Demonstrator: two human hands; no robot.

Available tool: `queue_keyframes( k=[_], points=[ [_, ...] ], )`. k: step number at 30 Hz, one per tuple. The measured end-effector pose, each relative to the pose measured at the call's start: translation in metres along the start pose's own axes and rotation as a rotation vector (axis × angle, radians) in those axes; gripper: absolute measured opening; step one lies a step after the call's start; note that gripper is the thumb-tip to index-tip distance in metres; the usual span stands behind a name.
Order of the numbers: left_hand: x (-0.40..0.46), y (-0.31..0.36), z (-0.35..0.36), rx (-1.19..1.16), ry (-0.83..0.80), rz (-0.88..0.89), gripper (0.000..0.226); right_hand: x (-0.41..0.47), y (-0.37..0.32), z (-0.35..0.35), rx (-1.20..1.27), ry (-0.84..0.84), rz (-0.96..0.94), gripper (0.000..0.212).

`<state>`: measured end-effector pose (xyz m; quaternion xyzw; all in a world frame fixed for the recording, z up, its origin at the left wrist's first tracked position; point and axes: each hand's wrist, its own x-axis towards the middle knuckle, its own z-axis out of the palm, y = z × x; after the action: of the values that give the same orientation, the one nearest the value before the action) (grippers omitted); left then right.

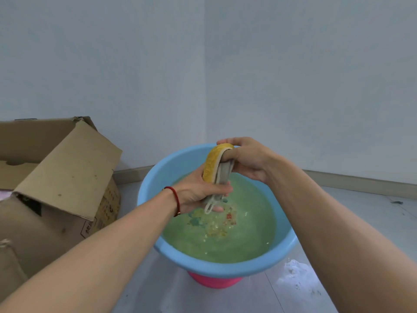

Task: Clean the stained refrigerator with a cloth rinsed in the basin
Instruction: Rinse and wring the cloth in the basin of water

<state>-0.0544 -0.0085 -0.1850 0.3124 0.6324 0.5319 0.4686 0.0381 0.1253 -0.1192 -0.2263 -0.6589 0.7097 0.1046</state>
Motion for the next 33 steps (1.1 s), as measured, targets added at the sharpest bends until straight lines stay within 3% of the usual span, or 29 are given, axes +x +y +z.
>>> queue_keyframes(
  k=[4,8,11,14,16,19,21,23,26,29,31,33],
  points=[
    [0.01,0.002,0.003,0.245,0.259,0.167,0.02,-0.009,0.009,-0.032,0.192,-0.277,0.021,0.05],
    [0.014,0.015,-0.008,0.663,0.229,0.509,0.01,-0.011,0.047,-0.044,0.433,-0.234,0.154,0.049],
    [0.021,0.018,-0.011,1.067,0.264,0.817,0.013,-0.014,0.067,-0.015,0.411,-0.493,0.391,0.088],
    [0.027,0.009,-0.03,1.277,0.242,0.908,0.03,-0.02,0.059,-0.012,0.039,-0.515,0.35,0.07],
    [0.024,0.001,-0.036,1.477,0.239,0.841,0.024,-0.017,0.056,-0.013,-0.373,-0.406,0.208,0.043],
    [0.016,0.007,-0.015,1.661,0.177,0.369,0.014,-0.008,0.061,-0.008,-1.019,-0.264,-0.031,0.019],
    [0.016,0.01,-0.001,1.522,0.15,0.1,0.015,-0.006,0.063,-0.001,-1.214,-0.191,-0.12,0.017],
    [0.016,0.007,0.002,1.109,0.082,-0.104,0.02,-0.009,0.061,-0.003,-1.344,-0.146,-0.223,0.023],
    [0.01,0.007,-0.002,0.509,-0.127,-0.295,0.018,-0.011,0.065,-0.01,-1.479,-0.092,-0.434,0.029],
    [0.008,0.006,-0.004,0.215,-0.2,-0.395,0.026,-0.007,0.067,-0.01,-1.448,-0.087,-0.539,0.035],
    [0.008,0.003,-0.001,0.284,-0.148,-0.389,0.021,-0.005,0.063,-0.01,-1.384,-0.149,-0.398,0.042],
    [0.006,0.002,0.0,0.659,-0.035,-0.27,0.011,-0.007,0.06,-0.016,-1.115,-0.19,-0.176,0.044]
  ],
)
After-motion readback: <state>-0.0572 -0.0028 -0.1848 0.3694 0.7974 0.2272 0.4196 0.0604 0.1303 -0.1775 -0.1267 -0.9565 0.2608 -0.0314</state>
